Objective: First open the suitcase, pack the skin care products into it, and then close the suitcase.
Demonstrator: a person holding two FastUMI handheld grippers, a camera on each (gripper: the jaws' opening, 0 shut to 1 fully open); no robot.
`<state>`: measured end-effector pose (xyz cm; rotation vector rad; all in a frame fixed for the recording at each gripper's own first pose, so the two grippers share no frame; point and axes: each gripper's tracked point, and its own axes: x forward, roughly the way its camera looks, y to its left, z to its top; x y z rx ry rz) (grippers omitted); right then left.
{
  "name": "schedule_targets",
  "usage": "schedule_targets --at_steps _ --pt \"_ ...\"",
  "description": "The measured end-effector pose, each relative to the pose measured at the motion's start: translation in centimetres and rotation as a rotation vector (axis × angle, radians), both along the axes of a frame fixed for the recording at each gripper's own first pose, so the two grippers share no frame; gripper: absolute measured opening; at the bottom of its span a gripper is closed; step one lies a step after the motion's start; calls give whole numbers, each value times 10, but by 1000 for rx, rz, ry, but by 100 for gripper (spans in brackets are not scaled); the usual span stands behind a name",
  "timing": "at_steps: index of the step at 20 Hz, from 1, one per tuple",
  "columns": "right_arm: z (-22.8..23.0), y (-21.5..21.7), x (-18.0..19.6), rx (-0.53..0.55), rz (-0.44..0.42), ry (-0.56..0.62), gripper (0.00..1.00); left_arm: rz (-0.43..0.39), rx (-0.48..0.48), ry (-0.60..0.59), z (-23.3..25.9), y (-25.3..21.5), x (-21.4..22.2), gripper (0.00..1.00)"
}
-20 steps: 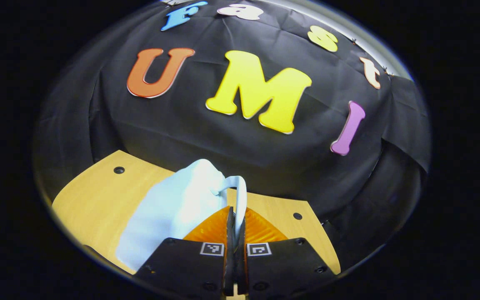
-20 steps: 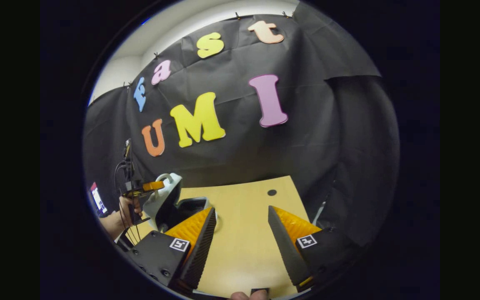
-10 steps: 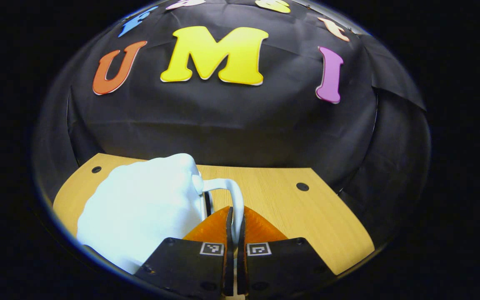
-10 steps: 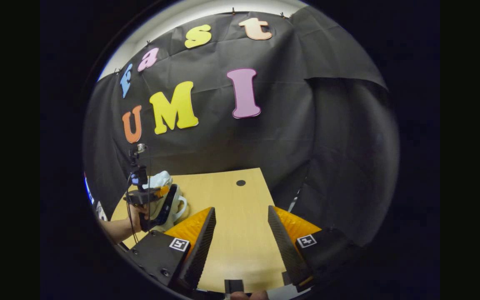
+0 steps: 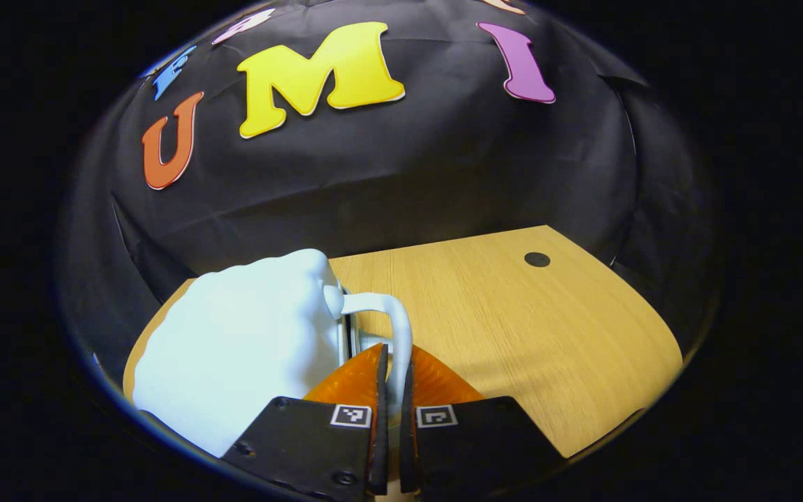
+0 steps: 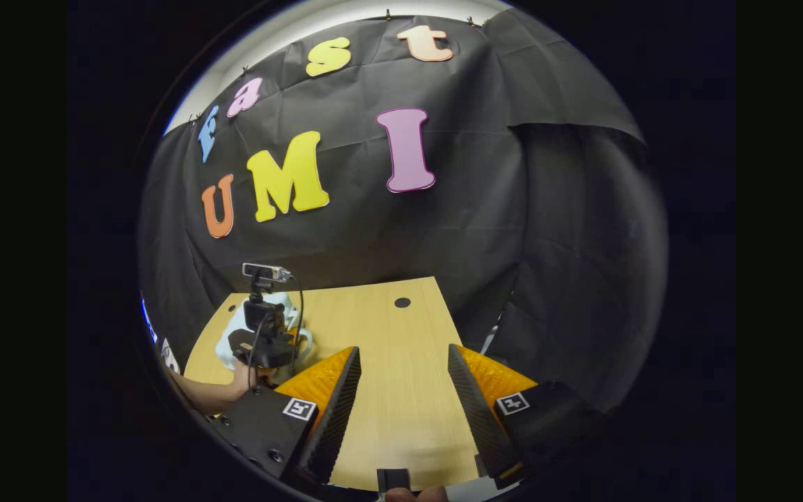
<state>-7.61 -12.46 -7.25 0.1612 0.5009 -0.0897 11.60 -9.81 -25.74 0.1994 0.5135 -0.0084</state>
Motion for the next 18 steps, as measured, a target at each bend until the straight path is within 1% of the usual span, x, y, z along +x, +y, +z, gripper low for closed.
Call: schedule_targets --at_steps 4,5,7,8,9,10,11,12,13,14,16,18 --pt "2 1 5 -3 11 -8 75 30 67 15 -10 -1 -1 17" --pt "3 1 5 -7 13 -9 75 31 72 17 -11 -2 0 18" --pt "3 0 5 -9 16 -14 75 35 73 24 -13 -3 0 24" --pt "4 -1 3 -7 15 -17 75 30 63 32 -13 -7 -2 31" --pt "4 -2 4 -11 13 -18 75 19 34 39 -13 -13 -4 35" --pt "3 -1 5 -26 18 -25 70 16 10 48 -14 -16 -6 40" --pt "4 0 6 -43 26 -35 75 8 -6 37 -9 -21 -7 46" --pt "6 3 8 -50 33 -46 75 9 -16 19 1 -22 -12 72" --pt "10 7 11 -51 42 -63 75 13 -34 -4 11 -22 -17 74" --pt "13 11 14 -47 49 -77 75 7 -59 -20 22 -24 -22 87" --pt "20 20 23 -42 65 -117 75 16 -119 -61 55 -24 -37 88" --pt "30 34 36 -27 82 -161 75 24 -190 -122 102 -21 -52 89"
